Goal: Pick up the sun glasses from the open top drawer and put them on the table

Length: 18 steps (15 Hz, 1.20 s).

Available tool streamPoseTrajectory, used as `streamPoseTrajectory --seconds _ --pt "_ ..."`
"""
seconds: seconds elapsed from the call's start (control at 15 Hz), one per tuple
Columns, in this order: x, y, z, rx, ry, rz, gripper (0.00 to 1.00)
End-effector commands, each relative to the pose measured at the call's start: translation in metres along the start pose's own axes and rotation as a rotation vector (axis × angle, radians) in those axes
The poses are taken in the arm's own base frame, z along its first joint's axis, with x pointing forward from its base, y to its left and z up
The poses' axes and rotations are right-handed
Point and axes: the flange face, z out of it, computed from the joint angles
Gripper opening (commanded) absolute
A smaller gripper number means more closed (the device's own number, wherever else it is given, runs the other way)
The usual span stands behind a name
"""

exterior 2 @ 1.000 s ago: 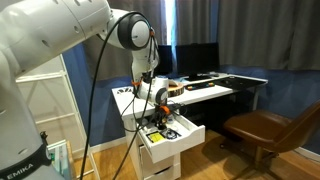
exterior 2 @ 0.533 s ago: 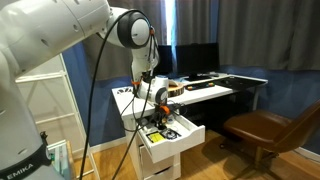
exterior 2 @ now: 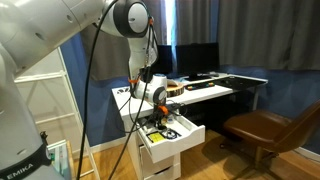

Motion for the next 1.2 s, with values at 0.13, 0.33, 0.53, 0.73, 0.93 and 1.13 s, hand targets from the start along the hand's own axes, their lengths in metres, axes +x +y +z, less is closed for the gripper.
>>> streamPoseTrajectory --seconds 0.13,0.33,0.53,0.73,0.93,1.13 --pt "-0.026 -0.036 -0.028 -0.038 -0.019 0.122 0.03" --pt "-0.043 -0.056 -0.038 -0.071 -0.032 0.236 0.03" --pt "-0.054 -0.072 -0.051 -0.119 -0.052 0.344 0.03" --pt "-0.058 -0.087 -0.065 -0.183 -0.054 0.425 0.03" --pt "-0.055 -0.098 -0.084 -0.288 -0.031 0.482 0.03" --pt "-0.053 -0.104 -0.103 -0.398 -0.031 0.512 0.03"
